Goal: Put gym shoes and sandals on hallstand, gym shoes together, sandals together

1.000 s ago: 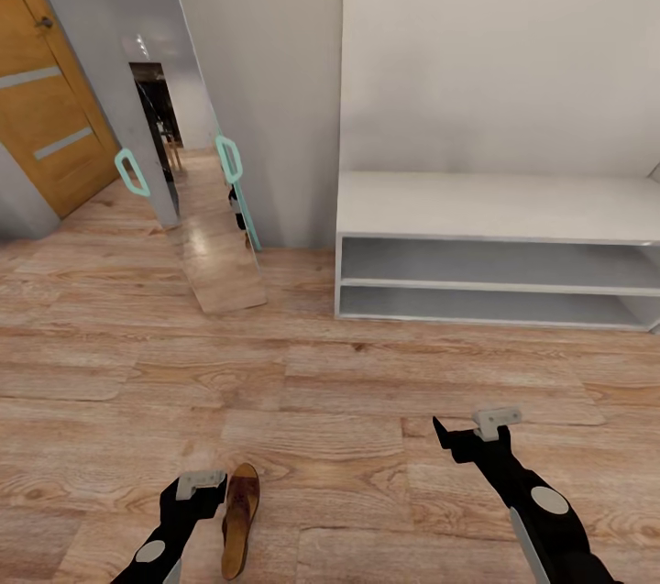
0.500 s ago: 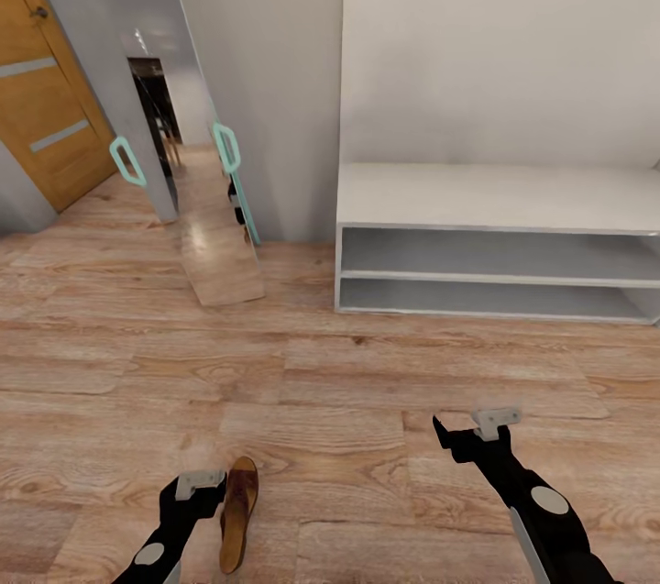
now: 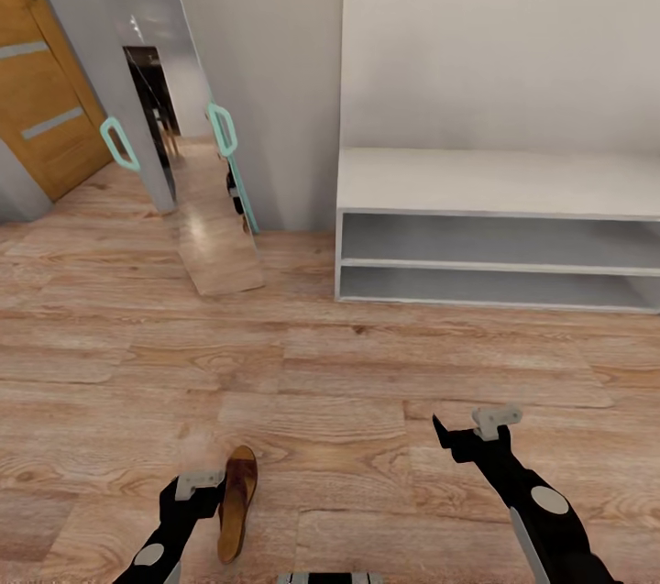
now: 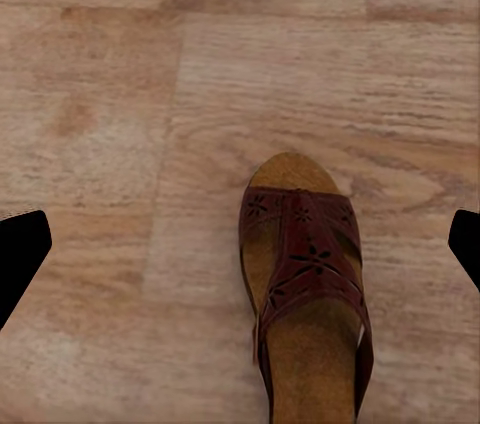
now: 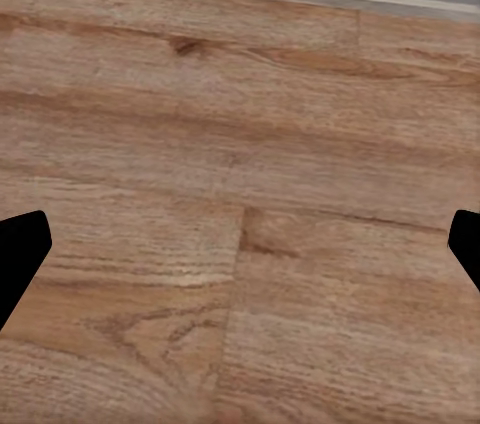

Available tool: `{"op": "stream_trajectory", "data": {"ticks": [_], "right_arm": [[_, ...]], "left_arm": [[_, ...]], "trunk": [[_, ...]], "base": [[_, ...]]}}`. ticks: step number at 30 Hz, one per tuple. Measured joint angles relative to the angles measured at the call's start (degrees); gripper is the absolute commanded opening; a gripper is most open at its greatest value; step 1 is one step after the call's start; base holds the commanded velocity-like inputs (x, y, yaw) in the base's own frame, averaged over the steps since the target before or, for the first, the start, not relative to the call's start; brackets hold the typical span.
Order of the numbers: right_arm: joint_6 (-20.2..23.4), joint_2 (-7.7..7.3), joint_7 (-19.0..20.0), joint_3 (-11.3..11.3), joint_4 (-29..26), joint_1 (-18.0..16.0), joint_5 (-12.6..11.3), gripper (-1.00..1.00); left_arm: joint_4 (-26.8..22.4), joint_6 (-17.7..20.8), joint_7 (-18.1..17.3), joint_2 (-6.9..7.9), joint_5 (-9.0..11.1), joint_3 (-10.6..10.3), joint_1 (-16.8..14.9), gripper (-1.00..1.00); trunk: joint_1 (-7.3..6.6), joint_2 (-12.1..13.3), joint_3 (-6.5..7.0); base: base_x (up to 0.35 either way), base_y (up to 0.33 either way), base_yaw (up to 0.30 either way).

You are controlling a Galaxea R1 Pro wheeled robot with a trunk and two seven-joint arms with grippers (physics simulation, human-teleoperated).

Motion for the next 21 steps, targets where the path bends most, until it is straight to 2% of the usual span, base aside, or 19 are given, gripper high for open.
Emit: {"op": "stream_trajectory", "data": {"ticks": [21], "right_arm": [[0.0,0.0,0.0,-0.05,-0.02,0.0,0.0,1.0]], "left_arm": [[0.05,-0.04,0.0,0.0,0.06,-0.18,0.04,1.0]], "trunk": [[4.61,-8.42,-5.67]], "base": [[0.0,0.0,-0.001]]}}
